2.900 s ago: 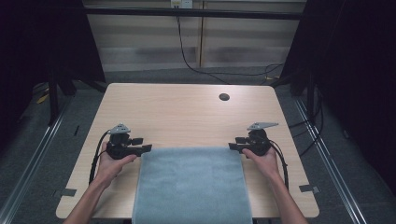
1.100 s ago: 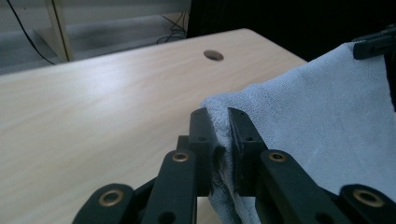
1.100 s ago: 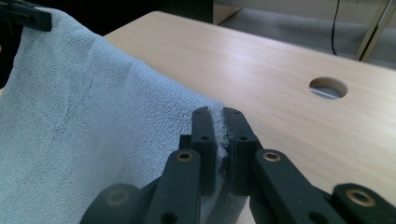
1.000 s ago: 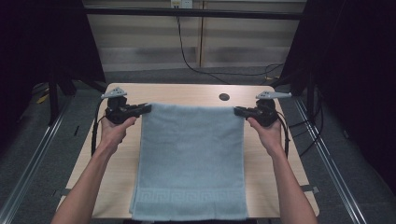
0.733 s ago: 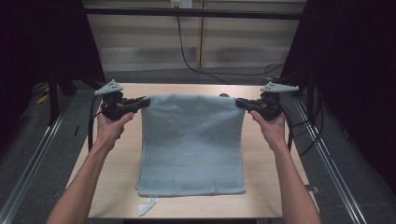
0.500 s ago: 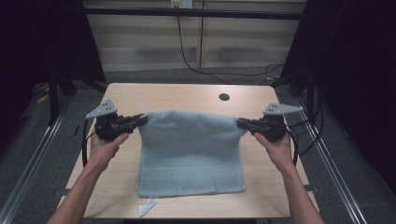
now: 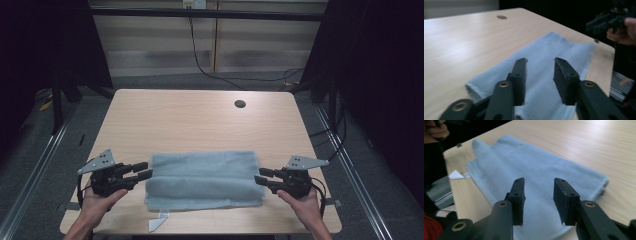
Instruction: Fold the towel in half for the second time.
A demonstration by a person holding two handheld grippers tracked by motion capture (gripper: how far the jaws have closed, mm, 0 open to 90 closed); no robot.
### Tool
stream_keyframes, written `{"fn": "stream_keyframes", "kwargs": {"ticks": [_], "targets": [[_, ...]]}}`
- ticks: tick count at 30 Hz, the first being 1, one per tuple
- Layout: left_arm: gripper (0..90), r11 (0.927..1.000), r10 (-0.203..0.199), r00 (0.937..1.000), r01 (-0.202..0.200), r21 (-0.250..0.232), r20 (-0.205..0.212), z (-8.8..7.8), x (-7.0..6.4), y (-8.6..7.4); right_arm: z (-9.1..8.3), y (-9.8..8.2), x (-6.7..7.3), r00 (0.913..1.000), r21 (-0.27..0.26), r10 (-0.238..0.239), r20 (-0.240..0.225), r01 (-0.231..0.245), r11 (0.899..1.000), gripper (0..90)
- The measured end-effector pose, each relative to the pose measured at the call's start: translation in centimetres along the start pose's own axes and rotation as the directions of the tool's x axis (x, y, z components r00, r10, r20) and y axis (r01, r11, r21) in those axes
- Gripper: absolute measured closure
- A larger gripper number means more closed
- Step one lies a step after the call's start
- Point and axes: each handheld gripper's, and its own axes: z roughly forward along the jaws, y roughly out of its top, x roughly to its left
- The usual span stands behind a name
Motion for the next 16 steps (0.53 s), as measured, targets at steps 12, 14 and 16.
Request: {"fn": "stream_keyframes", "kwargs": {"ticks": [12, 14, 16], "targets": [[33.5, 0.9823, -0.112, 0.9745, 0.138, 0.126, -0.194, 1.4, 3.4, -4.6, -0.2, -2.4, -2.2, 0.9771, -0.015, 0.093, 0.192, -0.092, 0.996, 44.9], [29.5, 0.9799, -0.129, 0.9727, 0.155, 0.125, -0.192, 1.3, 3.7, -4.8, -0.2, -2.5, -2.3, 0.9736, -0.009, 0.093, 0.208, -0.094, 0.996, 42.2], [26.5, 0.9819, -0.117, 0.9768, 0.141, 0.127, -0.180, 1.2, 3.6, -4.8, -0.2, -2.7, -2.4, 0.9707, -0.002, 0.095, 0.221, -0.097, 0.995, 40.3]]}}
